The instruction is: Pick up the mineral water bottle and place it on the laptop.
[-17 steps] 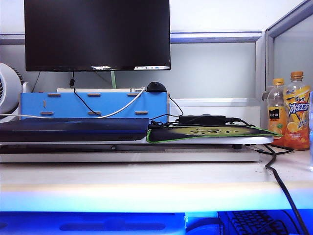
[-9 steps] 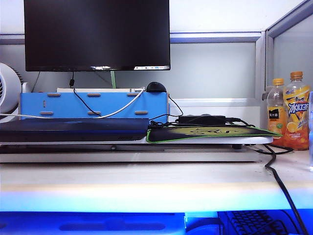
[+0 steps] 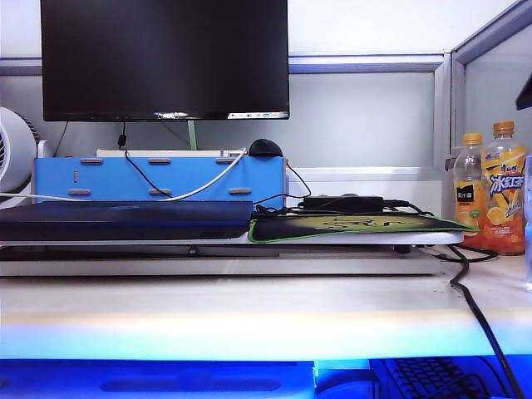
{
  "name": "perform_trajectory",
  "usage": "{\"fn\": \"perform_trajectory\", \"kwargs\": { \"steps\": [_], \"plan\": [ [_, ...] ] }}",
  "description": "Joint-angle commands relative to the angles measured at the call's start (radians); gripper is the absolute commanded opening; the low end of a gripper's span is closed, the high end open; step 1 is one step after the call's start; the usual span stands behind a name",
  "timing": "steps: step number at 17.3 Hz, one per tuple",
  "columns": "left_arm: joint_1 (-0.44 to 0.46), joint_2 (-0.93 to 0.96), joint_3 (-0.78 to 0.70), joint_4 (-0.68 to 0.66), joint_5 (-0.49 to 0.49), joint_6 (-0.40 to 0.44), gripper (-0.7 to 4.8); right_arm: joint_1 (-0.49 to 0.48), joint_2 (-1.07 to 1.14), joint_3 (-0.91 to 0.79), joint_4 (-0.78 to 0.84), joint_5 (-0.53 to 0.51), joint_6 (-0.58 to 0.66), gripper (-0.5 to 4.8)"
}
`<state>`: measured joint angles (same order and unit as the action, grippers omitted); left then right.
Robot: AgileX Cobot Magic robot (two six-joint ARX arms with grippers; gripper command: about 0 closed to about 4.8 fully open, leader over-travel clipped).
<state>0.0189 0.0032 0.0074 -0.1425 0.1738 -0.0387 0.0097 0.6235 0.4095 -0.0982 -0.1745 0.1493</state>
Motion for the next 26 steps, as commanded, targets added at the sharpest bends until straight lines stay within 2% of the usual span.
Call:
{"fn": "perform_trajectory", "kwargs": {
  "steps": [1,4,15,21,23,26],
  "plan": [
    [0.000,-0.002,0.000,-0.006,0.006,0.001,-0.02,0.001,0.018,0.006,0.019,0.169,-0.122,4.79],
    [0.000,-0.002,0.000,-0.005,0.006,0.002,-0.02,0.001,0.071,0.005,0.052,0.322,-0.132,4.79],
    [0.000,-0.002,0.000,-0.006,0.006,0.002,-0.02,0.002,0.438,0.009,0.410,0.300,-0.151,4.79],
    [0.000,-0.002,0.000,-0.006,0.006,0.002,-0.02,0.001,0.570,0.011,0.549,0.317,-0.151,4.79],
    [0.000,-0.002,0.000,-0.006,0.006,0.002,-0.02,-0.002,0.609,0.012,0.602,0.353,-0.151,4.79],
    [0.000,-0.002,0.000,-0.006,0.006,0.002,-0.02,-0.003,0.636,0.026,0.615,0.358,-0.151,4.79]
  ]
}}
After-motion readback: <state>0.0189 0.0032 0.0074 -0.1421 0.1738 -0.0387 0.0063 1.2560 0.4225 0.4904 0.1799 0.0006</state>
